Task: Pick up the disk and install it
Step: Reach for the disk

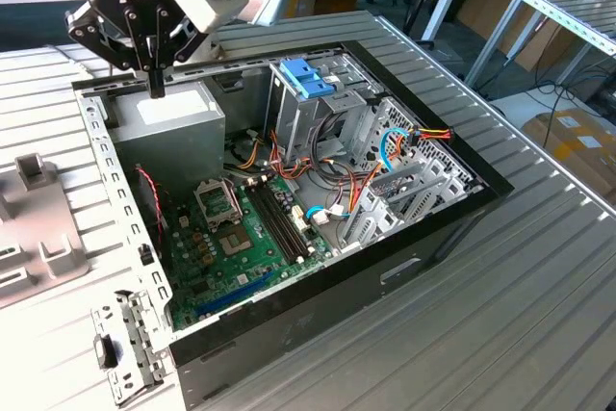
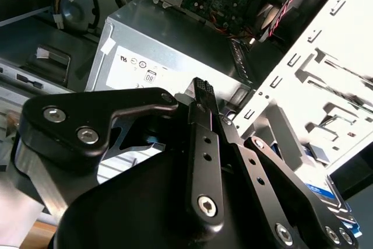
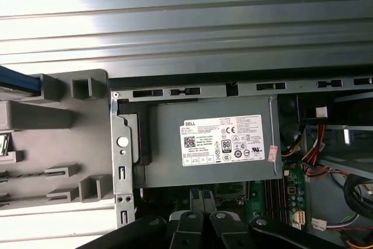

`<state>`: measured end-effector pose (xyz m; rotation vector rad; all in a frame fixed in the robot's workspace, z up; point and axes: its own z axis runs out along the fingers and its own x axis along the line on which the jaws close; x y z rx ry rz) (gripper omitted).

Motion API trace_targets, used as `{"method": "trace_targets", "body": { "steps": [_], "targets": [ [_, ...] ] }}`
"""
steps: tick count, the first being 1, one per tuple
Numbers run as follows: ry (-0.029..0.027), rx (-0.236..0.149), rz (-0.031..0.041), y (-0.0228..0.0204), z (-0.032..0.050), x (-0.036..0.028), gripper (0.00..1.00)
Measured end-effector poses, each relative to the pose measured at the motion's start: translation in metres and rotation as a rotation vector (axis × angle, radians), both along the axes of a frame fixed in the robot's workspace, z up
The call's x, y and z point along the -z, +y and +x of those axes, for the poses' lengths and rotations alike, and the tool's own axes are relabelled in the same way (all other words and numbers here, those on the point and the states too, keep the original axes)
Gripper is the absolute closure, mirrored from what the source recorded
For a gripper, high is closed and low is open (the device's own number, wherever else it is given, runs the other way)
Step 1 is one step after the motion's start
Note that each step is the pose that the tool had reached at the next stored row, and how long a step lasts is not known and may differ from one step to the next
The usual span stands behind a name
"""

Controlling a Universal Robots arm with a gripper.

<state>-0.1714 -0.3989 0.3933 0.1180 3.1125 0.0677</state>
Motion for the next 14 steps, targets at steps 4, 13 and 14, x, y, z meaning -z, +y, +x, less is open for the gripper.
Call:
{"method": "trace_targets", "body": {
  "steps": [4, 13, 14],
  "targets": [
    [0.0000, 0.000, 0.0000, 0.0000, -0.0026, 0.0000, 0.89],
    [0.0000, 0.000, 0.0000, 0.0000, -0.0080, 0.0000, 0.89],
    [0.0000, 0.000, -0.0001, 0.0000, -0.0092, 0.0000, 0.89]
  ]
}}
